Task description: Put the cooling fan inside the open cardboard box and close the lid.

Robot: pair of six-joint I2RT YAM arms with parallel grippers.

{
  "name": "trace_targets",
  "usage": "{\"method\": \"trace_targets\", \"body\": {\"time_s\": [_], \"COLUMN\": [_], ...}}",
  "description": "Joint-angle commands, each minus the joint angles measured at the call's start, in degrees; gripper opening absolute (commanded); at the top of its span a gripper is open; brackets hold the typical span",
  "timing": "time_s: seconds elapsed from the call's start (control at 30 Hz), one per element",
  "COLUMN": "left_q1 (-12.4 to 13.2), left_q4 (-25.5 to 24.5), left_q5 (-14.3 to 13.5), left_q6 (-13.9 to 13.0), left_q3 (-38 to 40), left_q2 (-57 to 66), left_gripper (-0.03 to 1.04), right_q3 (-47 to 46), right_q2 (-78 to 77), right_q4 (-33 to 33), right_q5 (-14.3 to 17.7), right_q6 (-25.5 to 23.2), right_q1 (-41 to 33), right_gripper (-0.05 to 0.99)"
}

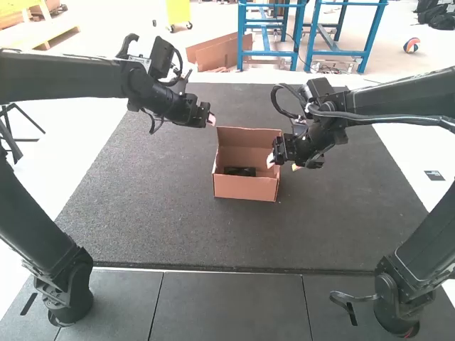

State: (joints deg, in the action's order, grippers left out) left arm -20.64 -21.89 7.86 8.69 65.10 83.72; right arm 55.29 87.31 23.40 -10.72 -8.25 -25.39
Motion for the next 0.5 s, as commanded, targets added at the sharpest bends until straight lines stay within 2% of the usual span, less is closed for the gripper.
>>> {"method": "trace_targets", "body": {"time_s": [0.0,0.07,0.2,0.37,0.47], "left_q1": [-0.6,-0.6,-1.2,-4.3,-6.1], "left_q4": [2.0,3.7,5.1,5.7,6.1], "left_q5": [-2.3,-3.8,-4.2,-4.5,-4.6], "left_q6": [-0.5,-0.5,-0.6,-0.6,-0.6], "left_q3": [1.1,2.1,4.8,7.8,9.8], "left_q2": [-1.8,-1.5,0.5,3.7,5.8], "left_gripper": [0.97,0.97,0.97,0.97,0.97], "right_q3": [3.6,4.9,6.9,6.7,6.3], "right_q2": [-1.6,-2.4,-5.0,-9.8,-12.1], "right_q4": [1.2,1.7,2.9,2.6,2.3], "right_q5": [-2.0,-3.1,-7.0,-7.0,-5.4], "right_q6": [0.1,0.1,-0.1,-0.5,-0.5], "right_q1": [0.2,0.4,2.5,5.9,8.0], "right_gripper": [0.92,0.92,0.92,0.92,0.92]}}
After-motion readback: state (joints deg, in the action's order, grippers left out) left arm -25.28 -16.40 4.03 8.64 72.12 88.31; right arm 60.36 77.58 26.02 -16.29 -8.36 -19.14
